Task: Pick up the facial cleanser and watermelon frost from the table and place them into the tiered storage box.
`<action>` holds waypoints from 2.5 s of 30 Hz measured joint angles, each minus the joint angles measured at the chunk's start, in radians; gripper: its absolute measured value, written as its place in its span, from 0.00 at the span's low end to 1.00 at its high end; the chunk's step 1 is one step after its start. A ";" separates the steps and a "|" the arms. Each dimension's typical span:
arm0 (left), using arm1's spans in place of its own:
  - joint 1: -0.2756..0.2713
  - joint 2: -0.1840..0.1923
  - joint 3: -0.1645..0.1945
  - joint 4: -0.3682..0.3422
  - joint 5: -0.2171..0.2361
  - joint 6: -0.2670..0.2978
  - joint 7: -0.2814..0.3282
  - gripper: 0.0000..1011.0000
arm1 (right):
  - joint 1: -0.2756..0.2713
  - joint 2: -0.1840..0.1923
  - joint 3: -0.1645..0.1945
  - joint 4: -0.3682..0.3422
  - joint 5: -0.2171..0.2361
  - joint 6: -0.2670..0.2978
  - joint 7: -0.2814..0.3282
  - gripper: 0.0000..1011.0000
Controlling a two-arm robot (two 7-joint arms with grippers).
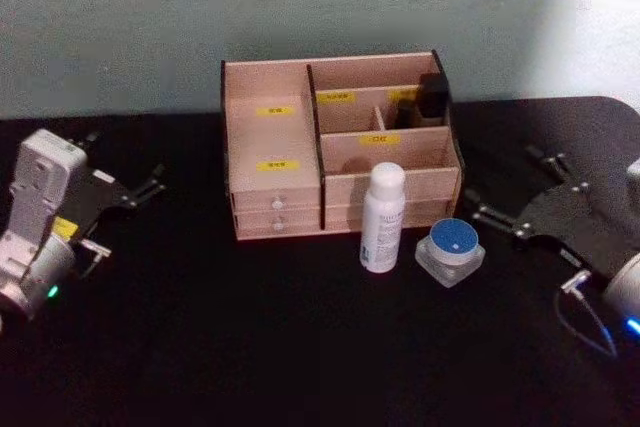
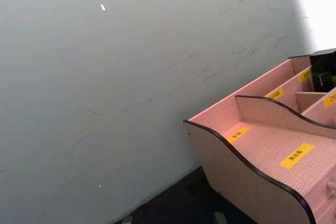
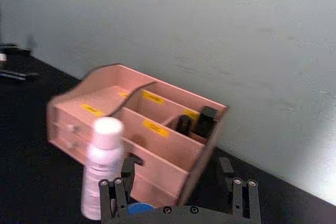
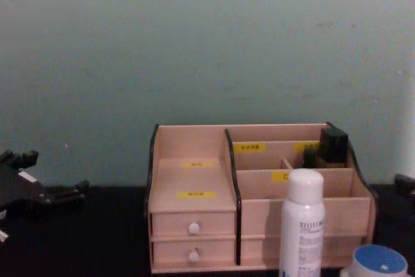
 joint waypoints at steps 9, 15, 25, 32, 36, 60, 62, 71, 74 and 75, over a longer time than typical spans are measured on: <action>0.000 0.000 0.000 0.000 0.000 0.000 0.000 0.99 | 0.032 -0.044 -0.038 0.029 -0.007 0.008 0.080 0.99; 0.000 0.000 0.000 0.000 0.000 0.000 0.000 0.99 | 0.049 -0.071 -0.056 0.056 -0.006 0.023 0.120 0.99; 0.000 0.000 0.000 0.000 0.000 0.000 0.000 0.99 | 0.098 -0.131 -0.077 0.135 -0.012 0.055 0.171 0.99; 0.000 0.000 0.000 0.000 0.000 0.000 0.000 0.99 | 0.131 -0.166 -0.083 0.183 -0.033 0.060 0.192 0.99; 0.000 0.000 0.000 0.000 0.000 0.000 0.000 0.99 | 0.145 -0.183 -0.086 0.202 -0.040 0.061 0.209 0.99; 0.000 0.000 0.000 0.000 0.000 0.000 0.000 0.99 | 0.227 -0.269 -0.087 0.315 -0.068 0.088 0.286 0.99; 0.000 0.000 0.000 0.000 0.000 0.000 0.000 0.99 | 0.232 -0.273 -0.089 0.321 -0.070 0.088 0.290 0.99; 0.000 0.000 0.000 0.000 0.000 0.000 0.000 0.99 | 0.244 -0.288 -0.097 0.340 -0.069 0.097 0.303 0.99; 0.000 0.000 0.000 0.000 0.000 0.000 0.000 0.99 | 0.247 -0.291 -0.097 0.344 -0.065 0.100 0.303 0.99; 0.000 0.000 0.000 0.000 0.000 0.000 0.000 0.99 | 0.247 -0.292 -0.097 0.345 -0.065 0.101 0.303 0.99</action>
